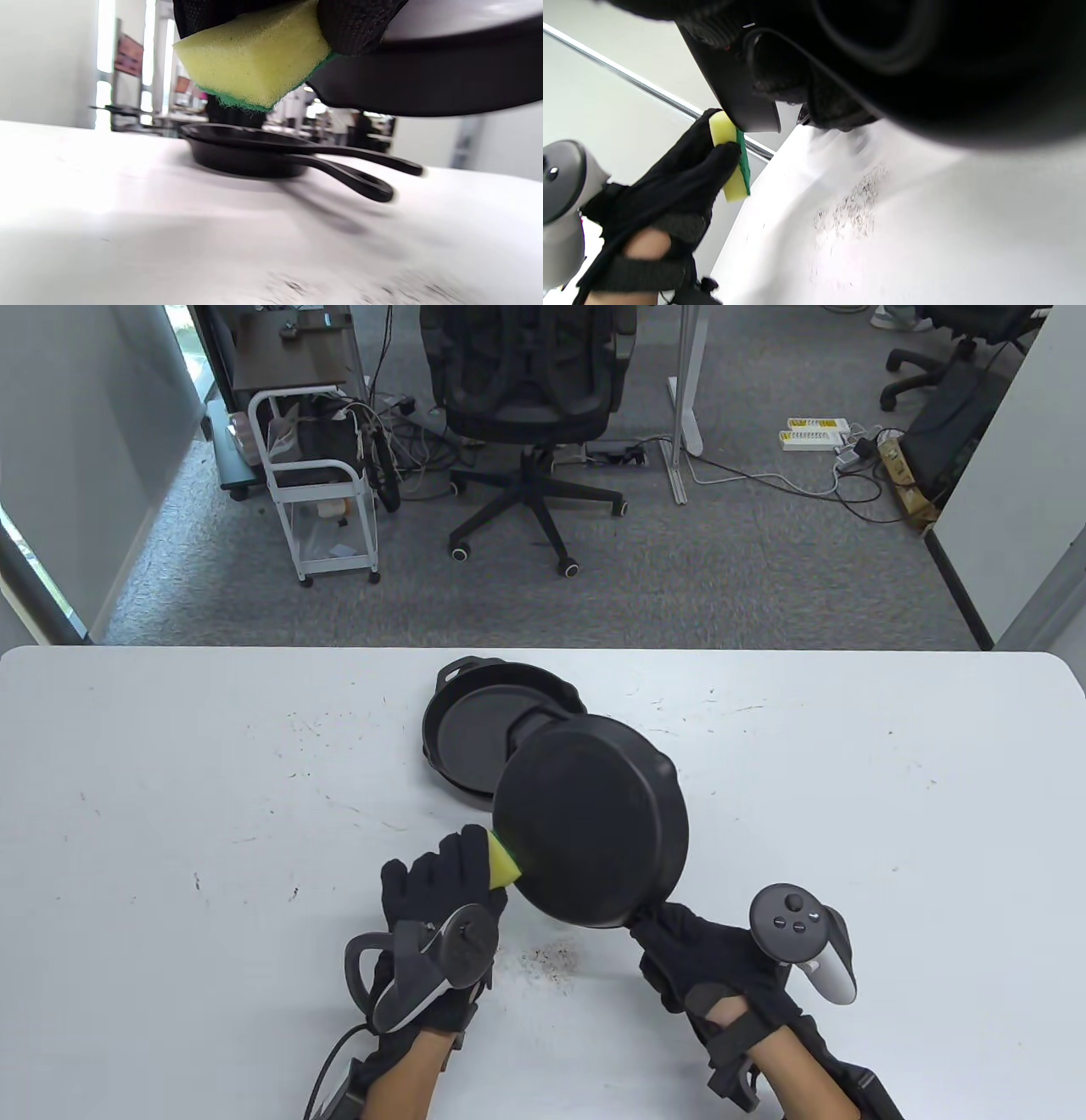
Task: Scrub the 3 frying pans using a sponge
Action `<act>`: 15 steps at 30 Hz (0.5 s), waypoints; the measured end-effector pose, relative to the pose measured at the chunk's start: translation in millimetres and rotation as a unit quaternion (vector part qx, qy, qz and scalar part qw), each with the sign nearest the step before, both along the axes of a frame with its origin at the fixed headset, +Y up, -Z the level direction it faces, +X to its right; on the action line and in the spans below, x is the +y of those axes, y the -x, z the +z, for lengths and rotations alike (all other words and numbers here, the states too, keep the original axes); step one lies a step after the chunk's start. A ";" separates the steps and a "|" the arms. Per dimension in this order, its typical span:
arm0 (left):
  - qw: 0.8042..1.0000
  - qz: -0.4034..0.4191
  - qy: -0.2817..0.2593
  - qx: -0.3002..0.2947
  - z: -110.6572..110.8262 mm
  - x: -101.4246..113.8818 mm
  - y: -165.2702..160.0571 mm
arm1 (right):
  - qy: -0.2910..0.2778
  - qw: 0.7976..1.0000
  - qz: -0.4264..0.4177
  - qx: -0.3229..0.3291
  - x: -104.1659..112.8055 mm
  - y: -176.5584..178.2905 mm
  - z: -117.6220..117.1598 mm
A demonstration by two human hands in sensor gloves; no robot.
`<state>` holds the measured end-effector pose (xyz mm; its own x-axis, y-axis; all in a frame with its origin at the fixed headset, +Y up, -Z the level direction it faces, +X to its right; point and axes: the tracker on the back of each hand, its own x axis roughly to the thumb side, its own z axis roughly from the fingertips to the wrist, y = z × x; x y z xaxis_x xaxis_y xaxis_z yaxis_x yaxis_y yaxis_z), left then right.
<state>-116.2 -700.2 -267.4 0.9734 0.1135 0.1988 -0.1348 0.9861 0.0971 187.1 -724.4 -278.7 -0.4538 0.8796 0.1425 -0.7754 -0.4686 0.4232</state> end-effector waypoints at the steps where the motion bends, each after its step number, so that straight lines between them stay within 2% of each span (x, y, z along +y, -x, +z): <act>1: 1.000 -0.010 -0.011 -0.028 3.0 0.2 -8.4 | 0.003 1.000 -0.003 -0.003 -1.0 -0.5 -0.3; 4: 0.993 -0.022 -0.063 -0.096 14.7 3.4 -27.4 | 0.008 1.000 0.012 -0.003 -5.5 2.5 -0.9; 7: 0.984 -0.012 -0.109 -0.143 27.4 10.4 -39.6 | 0.030 0.999 0.022 0.036 -13.0 14.2 -0.3; 11: 0.983 -0.005 -0.139 -0.119 33.1 19.1 -35.9 | 0.055 0.990 0.058 0.115 -19.5 36.2 5.2; 15: 0.988 -0.001 -0.146 -0.056 27.7 26.9 -14.9 | 0.077 0.982 0.044 0.167 -19.3 45.1 8.2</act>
<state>-101.3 -673.4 -239.7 0.9439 0.0335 0.3287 -0.1589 0.9183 0.3627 142.0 -743.7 -270.4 -0.4803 0.8614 0.1652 -0.5409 -0.4391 0.7173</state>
